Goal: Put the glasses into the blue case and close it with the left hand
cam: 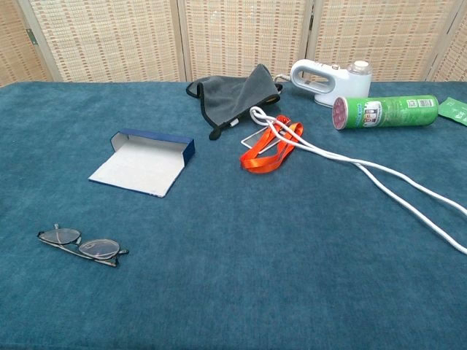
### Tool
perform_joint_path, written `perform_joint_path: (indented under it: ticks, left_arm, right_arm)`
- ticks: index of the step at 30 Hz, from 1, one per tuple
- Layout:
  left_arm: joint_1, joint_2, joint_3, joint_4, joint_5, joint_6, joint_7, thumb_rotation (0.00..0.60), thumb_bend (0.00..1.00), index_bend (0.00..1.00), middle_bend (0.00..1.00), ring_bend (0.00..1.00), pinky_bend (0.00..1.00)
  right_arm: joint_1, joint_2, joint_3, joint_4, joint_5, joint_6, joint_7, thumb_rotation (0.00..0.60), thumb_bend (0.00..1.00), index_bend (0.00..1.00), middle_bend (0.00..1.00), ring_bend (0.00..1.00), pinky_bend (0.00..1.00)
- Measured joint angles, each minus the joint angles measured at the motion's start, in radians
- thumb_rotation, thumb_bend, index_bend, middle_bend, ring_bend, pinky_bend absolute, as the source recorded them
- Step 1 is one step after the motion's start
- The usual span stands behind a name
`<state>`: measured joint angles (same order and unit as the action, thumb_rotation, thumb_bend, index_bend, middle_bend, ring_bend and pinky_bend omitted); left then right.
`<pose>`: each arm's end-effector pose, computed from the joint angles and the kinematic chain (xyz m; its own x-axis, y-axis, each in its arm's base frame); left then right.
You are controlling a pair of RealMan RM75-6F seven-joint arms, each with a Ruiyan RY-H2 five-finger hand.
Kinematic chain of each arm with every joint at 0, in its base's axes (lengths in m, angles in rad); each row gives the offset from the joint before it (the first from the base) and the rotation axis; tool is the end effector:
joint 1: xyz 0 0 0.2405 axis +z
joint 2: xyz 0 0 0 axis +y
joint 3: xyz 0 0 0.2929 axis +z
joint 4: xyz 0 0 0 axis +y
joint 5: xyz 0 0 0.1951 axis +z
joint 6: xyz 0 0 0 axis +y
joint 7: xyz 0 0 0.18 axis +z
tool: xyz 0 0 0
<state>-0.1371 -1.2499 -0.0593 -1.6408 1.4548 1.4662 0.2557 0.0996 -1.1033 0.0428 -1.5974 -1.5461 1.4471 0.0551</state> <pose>-0.3184 0.2360 0.1412 0.4781 0.0062 0.8783 0.8781 -0.0238 -0.4779 -0.3342 -0.2220 0.1848 0.3783 -0.0420 0.9247 -0.9247 -0.0643 0.3753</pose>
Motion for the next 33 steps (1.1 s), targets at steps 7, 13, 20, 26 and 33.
perform_joint_path:
  ticks: [7,13,20,26,33]
  left_arm:
    - [0.001,-0.002,0.001,0.0,0.002,0.003,0.001,0.6,0.32,0.2,0.27,0.32,0.39]
    - [0.001,0.002,0.001,-0.007,0.011,0.009,0.0,0.6,0.32,0.2,0.27,0.32,0.39]
    - [0.0,0.004,0.007,-0.01,0.025,0.01,-0.008,0.6,0.32,0.22,0.34,0.34,0.39]
    - [-0.006,0.0,0.011,0.0,0.069,0.019,-0.044,0.6,0.32,0.32,0.58,0.57,0.45]
    - [-0.053,-0.004,0.028,0.019,0.144,-0.026,-0.113,0.6,0.32,0.38,0.8,0.79,0.94]
  right_arm:
    - [0.0,-0.001,0.0,0.0,-0.003,0.008,0.001,0.6,0.35,0.26,0.34,0.25,0.25]
    - [-0.012,0.0,0.003,0.003,-0.013,0.044,0.007,0.6,0.35,0.26,0.34,0.25,0.25]
    - [-0.025,0.003,0.002,0.004,-0.018,0.066,0.019,0.6,0.35,0.26,0.34,0.25,0.25]
    - [-0.033,0.01,0.003,0.001,-0.026,0.087,0.023,0.6,0.35,0.26,0.34,0.25,0.25]
    - [-0.04,0.012,0.0,0.002,-0.036,0.1,0.029,0.6,0.35,0.26,0.34,0.25,0.25]
